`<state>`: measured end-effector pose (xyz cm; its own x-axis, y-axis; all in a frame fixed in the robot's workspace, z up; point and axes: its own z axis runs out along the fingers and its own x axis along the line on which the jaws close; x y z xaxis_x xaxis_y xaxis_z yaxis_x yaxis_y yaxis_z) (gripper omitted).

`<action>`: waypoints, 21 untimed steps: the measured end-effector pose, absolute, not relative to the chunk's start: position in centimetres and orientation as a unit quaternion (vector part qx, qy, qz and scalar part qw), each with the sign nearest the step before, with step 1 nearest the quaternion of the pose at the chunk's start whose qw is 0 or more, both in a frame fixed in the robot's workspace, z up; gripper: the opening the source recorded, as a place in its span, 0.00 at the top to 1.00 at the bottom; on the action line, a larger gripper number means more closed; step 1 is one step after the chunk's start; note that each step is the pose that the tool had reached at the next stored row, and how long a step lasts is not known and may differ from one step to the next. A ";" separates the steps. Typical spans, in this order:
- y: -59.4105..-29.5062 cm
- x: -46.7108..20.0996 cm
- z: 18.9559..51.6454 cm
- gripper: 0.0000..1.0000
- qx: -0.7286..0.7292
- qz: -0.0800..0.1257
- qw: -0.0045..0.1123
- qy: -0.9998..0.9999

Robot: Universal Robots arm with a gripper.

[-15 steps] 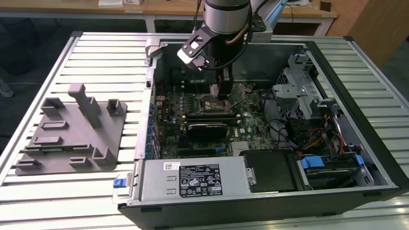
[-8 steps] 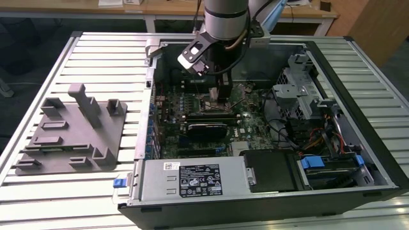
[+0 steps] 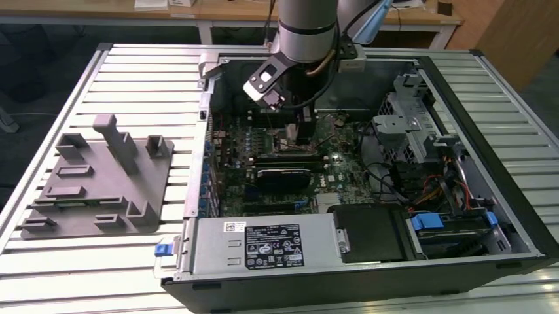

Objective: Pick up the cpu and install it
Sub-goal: 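Place the cpu into insertion slot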

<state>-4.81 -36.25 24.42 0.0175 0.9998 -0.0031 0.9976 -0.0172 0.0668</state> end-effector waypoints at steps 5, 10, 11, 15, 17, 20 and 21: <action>-35.8 -4.8 23.5 0.45 0.712 0.022 0.025 0.701; -35.1 -4.8 22.8 0.45 0.712 0.022 0.025 0.701; -34.9 -4.8 22.7 0.45 0.712 0.022 0.025 0.701; -34.6 -4.8 22.3 0.45 0.712 0.022 0.025 0.701; -34.4 -4.8 22.0 0.45 0.712 0.022 0.025 0.701; -34.2 -4.8 21.6 0.45 0.712 0.022 0.025 0.701; -34.2 -4.8 21.4 0.45 0.712 0.022 0.024 0.701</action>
<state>-4.81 -34.19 21.43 0.0153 0.9999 -0.0032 0.9978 -0.0151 0.0652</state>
